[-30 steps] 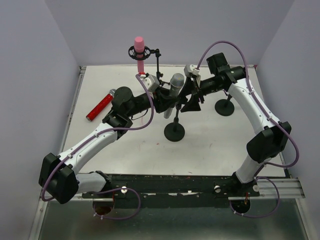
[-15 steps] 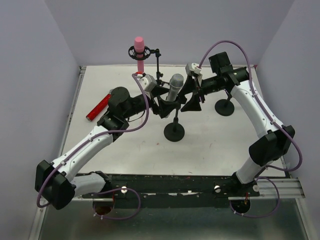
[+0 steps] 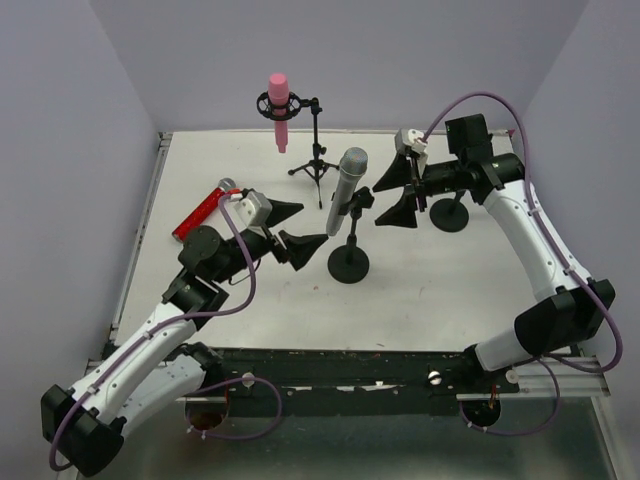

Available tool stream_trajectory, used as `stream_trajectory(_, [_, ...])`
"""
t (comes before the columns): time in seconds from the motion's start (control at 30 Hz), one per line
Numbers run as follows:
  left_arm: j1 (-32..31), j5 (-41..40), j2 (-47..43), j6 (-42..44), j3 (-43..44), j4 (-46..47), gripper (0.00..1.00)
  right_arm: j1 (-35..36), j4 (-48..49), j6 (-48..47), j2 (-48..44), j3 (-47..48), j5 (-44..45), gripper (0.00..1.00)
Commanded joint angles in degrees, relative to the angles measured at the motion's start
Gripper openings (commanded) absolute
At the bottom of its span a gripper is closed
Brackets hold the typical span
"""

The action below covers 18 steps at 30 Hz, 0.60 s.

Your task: Attach the microphones to the stand

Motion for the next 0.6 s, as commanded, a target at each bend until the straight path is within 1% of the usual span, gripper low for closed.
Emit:
stream_trajectory(0.0, [0.82, -6.89, -8.91, -2.64, -7.38, -1.07, 0.99, -1.15, 9.61, 5.5, -4.7, -7.08, -0.36, 0.93])
stream_trajectory(0.1, [0.99, -9.52, -15.25, -2.64, -10.99, -5.02, 0.99, -1.24, 19.28, 10.6, -9.18, -15.07, 0.77, 1.0])
stream_trajectory(0.2, [0.99, -10.23, -20.88, -1.15, -12.93, -11.08, 0.99, -1.24, 26.41, 14.64, -11.3, -20.1, 1.22, 1.0])
stream_trajectory(0.23, [0.99, -10.32, -22.29, -0.27, -13.02, -14.49, 0.99, -1.24, 28.08, 15.79, -11.3, -21.33, 1.13, 1.0])
stream_trajectory(0.37, [0.91, -12.34, -25.72, 4.99, -10.74, -26.8, 0.99, -1.24, 35.38, 19.4, -10.25, -25.55, -0.79, 1.0])
stream_trajectory(0.5, [0.91, -15.41, -27.13, 11.5, -8.01, -36.04, 0.99, -1.06, 36.36, 13.0, -8.41, -28.54, -5.36, 1.0])
stream_trajectory(0.57, [0.99, -16.82, -27.75, 13.96, -8.27, -38.33, 0.99, -1.15, 37.76, 12.73, -7.44, -29.51, -6.25, 1.0])
